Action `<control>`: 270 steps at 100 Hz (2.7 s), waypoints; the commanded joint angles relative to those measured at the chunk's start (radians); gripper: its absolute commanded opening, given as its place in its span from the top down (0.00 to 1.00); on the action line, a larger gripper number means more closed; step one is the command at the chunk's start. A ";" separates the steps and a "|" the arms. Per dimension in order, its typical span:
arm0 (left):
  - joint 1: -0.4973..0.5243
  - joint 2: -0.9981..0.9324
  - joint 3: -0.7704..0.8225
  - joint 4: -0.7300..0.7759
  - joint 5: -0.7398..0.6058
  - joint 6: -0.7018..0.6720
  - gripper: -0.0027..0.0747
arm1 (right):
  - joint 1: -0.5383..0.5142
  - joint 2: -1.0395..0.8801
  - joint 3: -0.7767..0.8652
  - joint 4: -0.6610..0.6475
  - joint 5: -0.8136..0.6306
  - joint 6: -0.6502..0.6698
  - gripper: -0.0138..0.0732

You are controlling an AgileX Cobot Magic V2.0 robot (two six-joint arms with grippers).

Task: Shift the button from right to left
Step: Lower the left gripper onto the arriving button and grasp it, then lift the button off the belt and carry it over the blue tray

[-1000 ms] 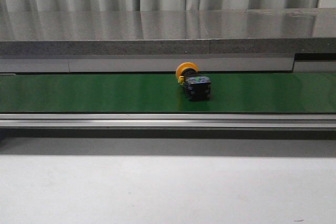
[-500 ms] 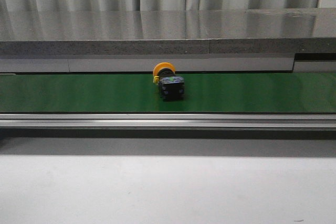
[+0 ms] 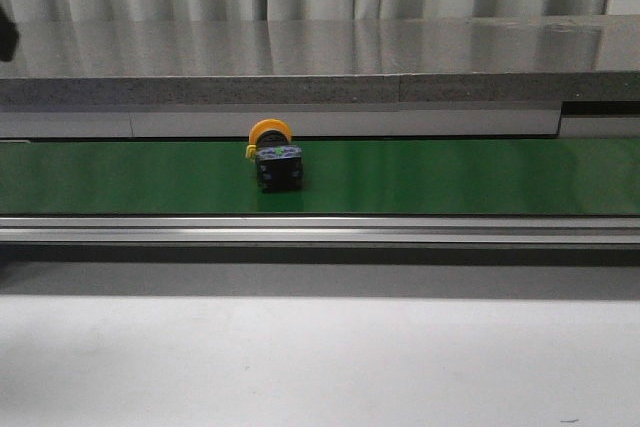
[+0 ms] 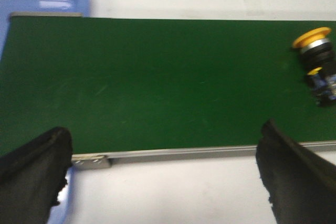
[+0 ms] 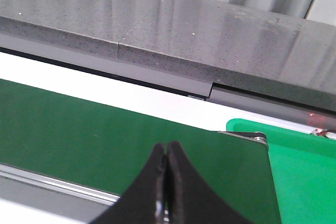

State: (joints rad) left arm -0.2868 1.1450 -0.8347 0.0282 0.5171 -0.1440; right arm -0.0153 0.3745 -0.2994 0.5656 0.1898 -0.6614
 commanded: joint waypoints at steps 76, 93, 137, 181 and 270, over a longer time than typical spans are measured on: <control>-0.181 0.446 -0.363 -0.088 -0.082 -0.011 0.09 | 0.004 0.002 -0.027 0.015 -0.066 -0.009 0.92; -0.183 0.490 -0.363 -0.088 -0.082 -0.011 0.09 | 0.004 0.002 -0.027 0.015 -0.066 -0.009 0.92; -0.181 0.552 -0.363 -0.061 -0.068 -0.011 0.48 | 0.004 0.002 -0.027 0.015 -0.066 -0.009 0.92; -0.142 0.537 -0.363 -0.034 -0.012 -0.011 0.66 | 0.004 0.002 -0.027 0.015 -0.066 -0.009 0.92; 0.240 0.284 -0.365 0.203 0.212 0.082 0.66 | 0.004 0.002 -0.027 0.015 -0.066 -0.009 0.92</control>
State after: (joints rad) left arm -0.1038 1.4697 -1.1689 0.2215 0.7706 -0.0918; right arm -0.0153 0.3745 -0.2994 0.5656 0.1898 -0.6614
